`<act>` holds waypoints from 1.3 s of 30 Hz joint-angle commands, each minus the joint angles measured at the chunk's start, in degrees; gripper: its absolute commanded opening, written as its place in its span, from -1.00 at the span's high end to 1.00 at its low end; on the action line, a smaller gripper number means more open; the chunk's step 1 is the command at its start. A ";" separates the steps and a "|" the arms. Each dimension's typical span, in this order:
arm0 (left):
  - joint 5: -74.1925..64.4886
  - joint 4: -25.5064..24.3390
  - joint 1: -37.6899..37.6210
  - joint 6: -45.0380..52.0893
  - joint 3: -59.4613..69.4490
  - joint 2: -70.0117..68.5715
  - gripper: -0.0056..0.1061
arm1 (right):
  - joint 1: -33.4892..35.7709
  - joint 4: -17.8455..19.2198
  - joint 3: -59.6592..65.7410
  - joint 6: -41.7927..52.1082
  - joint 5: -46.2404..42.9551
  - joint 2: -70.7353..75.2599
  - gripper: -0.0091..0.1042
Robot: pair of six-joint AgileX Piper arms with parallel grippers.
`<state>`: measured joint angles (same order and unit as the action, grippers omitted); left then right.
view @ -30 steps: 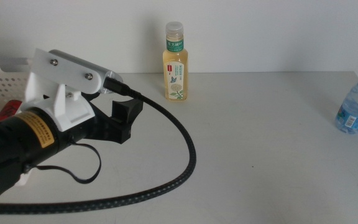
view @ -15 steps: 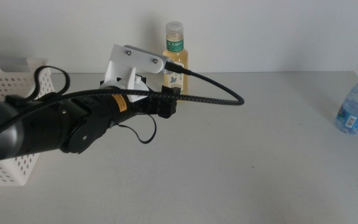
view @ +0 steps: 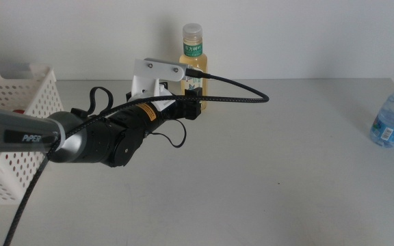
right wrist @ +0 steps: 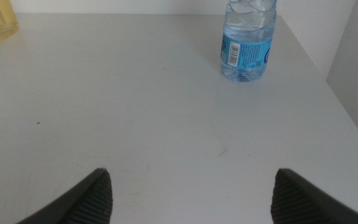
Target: Use arms to grab the bottles and put them into the dustbin to the left of the table.
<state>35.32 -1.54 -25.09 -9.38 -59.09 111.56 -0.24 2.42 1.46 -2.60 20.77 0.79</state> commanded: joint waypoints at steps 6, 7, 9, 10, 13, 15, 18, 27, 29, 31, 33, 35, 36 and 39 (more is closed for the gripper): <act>8.78 4.32 0.09 3.16 -1.78 -0.13 -0.77 | -0.37 0.71 -0.40 0.69 -2.33 1.23 -0.31; 9.80 5.02 0.09 4.41 -1.78 0.07 -0.77 | -0.37 0.71 -0.40 0.69 -2.33 1.23 -0.31; 11.66 8.27 -0.57 7.01 -1.78 0.36 -0.77 | -0.37 0.71 -0.40 0.69 -2.33 1.23 -0.31; 12.44 9.01 -0.57 7.95 -1.78 0.52 -0.77 | -0.37 0.71 -0.40 0.69 -2.33 1.23 -0.31; 12.98 9.17 -0.45 7.93 -1.78 0.59 -0.77 | -0.37 0.71 -0.40 0.69 -2.33 1.23 -0.31; 13.19 9.65 -0.45 7.93 -1.78 0.65 -0.77 | -0.37 0.71 -0.40 0.69 -2.33 1.23 -0.31; 13.19 9.14 -0.62 7.79 -2.26 0.63 -0.77 | -0.37 0.71 -0.40 0.69 -2.33 1.23 -0.31; 11.81 6.15 -0.69 7.79 -11.44 6.17 -0.77 | -0.37 0.71 -0.40 0.69 -2.33 1.23 -0.31; 10.47 6.15 -0.69 7.48 -14.09 7.54 -0.77 | -0.37 0.71 -0.40 0.69 -2.33 1.23 -0.31; 8.59 6.15 -0.69 7.48 -16.03 8.55 -0.77 | -0.37 0.71 -0.40 0.69 -2.33 1.23 -0.31; 6.65 6.15 -0.69 7.53 -17.54 9.08 -0.77 | -0.37 0.71 -0.40 0.69 -2.33 1.23 -0.31; 5.38 6.15 -0.47 7.53 -19.04 9.67 -0.77 | -0.37 0.71 -0.40 0.69 -2.33 1.23 -0.31; 5.18 6.15 -0.47 7.53 -19.70 10.00 -0.77 | -0.37 0.71 -0.40 0.69 -2.33 1.23 -0.31; 4.75 7.55 -0.47 8.14 -20.83 10.69 -0.77 | -0.37 0.71 -0.40 0.69 -2.33 1.23 -0.31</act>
<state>36.28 5.15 -25.67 -1.36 -77.63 125.48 -0.24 2.42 1.46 -2.60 20.77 0.79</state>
